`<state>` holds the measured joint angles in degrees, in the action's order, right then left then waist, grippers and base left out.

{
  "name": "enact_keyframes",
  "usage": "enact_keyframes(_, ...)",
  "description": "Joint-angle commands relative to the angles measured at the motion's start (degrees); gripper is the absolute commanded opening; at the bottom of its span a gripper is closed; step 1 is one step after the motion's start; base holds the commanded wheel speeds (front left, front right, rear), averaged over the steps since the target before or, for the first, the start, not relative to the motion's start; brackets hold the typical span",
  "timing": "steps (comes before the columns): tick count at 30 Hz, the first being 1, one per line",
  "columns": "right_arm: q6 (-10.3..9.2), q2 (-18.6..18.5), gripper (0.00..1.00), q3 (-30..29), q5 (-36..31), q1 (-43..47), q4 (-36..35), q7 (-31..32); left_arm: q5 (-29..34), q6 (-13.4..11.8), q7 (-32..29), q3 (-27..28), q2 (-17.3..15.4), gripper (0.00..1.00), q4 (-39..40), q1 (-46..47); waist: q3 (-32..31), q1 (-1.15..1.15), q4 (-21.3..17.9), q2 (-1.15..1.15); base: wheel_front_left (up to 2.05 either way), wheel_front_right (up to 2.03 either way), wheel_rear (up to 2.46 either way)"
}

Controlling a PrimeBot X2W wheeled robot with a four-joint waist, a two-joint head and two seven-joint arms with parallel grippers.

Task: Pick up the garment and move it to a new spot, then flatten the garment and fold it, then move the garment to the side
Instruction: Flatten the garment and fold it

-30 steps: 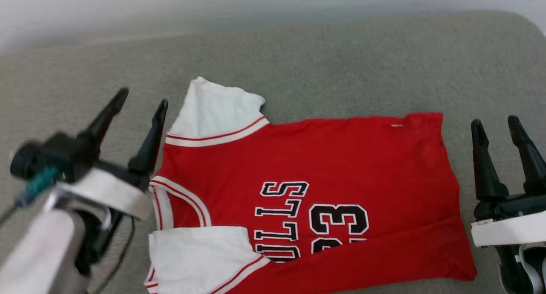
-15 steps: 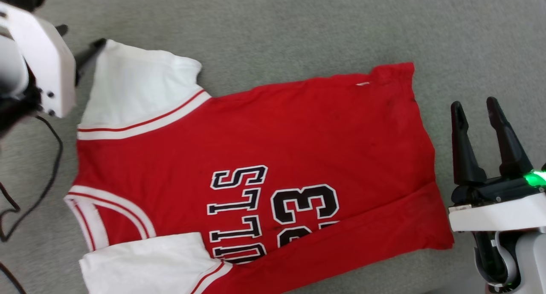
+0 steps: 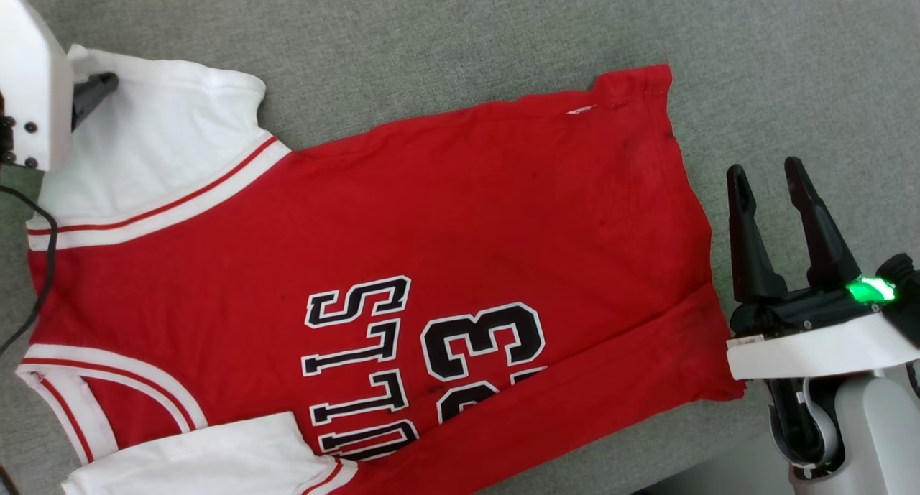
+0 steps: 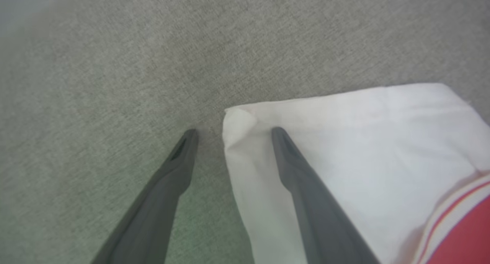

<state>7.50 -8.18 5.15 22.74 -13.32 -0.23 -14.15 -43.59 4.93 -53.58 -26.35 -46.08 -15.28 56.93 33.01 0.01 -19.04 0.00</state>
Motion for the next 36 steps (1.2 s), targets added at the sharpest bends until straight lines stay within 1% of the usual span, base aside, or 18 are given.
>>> enact_keyframes(1,-0.02,0.23,1.0,0.12,0.31,-1.18,0.18,-0.45,0.32,-0.51,-0.16,-0.4,-0.02,1.0,-1.17,0.52,0.32,-0.01,-0.17,0.0,0.0,0.0,0.0)
enact_keyframes(3,-0.02,0.22,1.0,0.29,0.2,-1.28,0.55,-0.51,0.63,-0.43,0.4,-0.65,0.57,0.07,-2.05,0.46,0.5,-0.01,-0.12,0.0,0.0,0.0,0.0)
enact_keyframes(4,-0.02,0.17,1.0,0.31,0.11,-1.4,0.68,-0.6,0.75,-0.69,1.13,-0.58,1.07,0.0,-2.17,0.5,0.5,-0.01,-0.02,0.0,0.0,0.0,0.0)
enact_keyframes(5,-0.02,0.09,1.0,0.29,-0.01,-1.46,0.8,-0.66,0.76,-0.85,1.86,-0.6,1.46,0.0,-2.36,0.53,0.41,-0.01,0.13,0.0,0.0,0.0,0.0)
enact_keyframes(9,-0.02,-0.86,1.0,0.16,-0.67,-1.24,1.37,-0.59,0.98,-0.15,5.2,-0.77,2.73,0.0,-2.73,-0.22,-0.98,-0.01,1.31,0.0,0.0,0.0,0.0)
enact_keyframes(13,-0.02,-2.73,1.0,0.11,-1.17,-0.97,1.58,1.38,0.95,0.61,10.88,-0.59,4.35,0.0,-1.86,-1.23,-3.74,-0.01,3.12,0.0,0.0,0.0,0.0)
enact_keyframes(17,-0.02,-6.07,1.0,0.22,-1.29,-0.71,0.98,6.18,1.32,1.44,16.48,-1.18,4.86,0.0,0.49,-3.42,-6.9,-0.01,5.43,0.0,0.0,0.0,0.0)
enact_keyframes(19,-0.02,-8.23,1.0,0.32,-0.87,-0.67,0.44,9.72,0.86,1.68,18.82,-1.6,5.46,0.0,2.19,-4.96,-8.57,-0.01,6.95,0.0,0.0,0.0,0.0)
enact_keyframes(23,-0.03,-13.6,1.0,0.89,0.89,-1.85,-1.01,19.59,0.51,2.0,22.29,-2.66,5.45,0.0,7.2,-8.33,-11.12,-0.01,9.94,0.0,0.0,0.0,0.0)
enact_keyframes(27,-0.02,-18.15,1.0,0.59,3.49,-4.01,-1.1,33.23,0.22,2.02,24.73,-3.45,5.24,0.0,13.28,-12.43,-12.44,-0.01,12.88,0.0,0.0,0.0,0.0)
enact_keyframes(32,-0.03,-21.65,1.0,-1.35,4.03,-8.45,1.16,49.72,0.14,0.68,27.66,-3.07,4.63,0.0,21.21,-17.15,-12.33,-0.01,16.38,0.0,0.0,0.0,0.0)
enact_keyframes(36,-0.03,-23.15,1.0,-1.25,4.57,-12.73,2.94,59.74,0.68,-0.58,29.56,-2.85,4.41,0.0,26.6,-20.16,-11.25,-0.01,18.97,0.0,0.0,0.0,0.0)
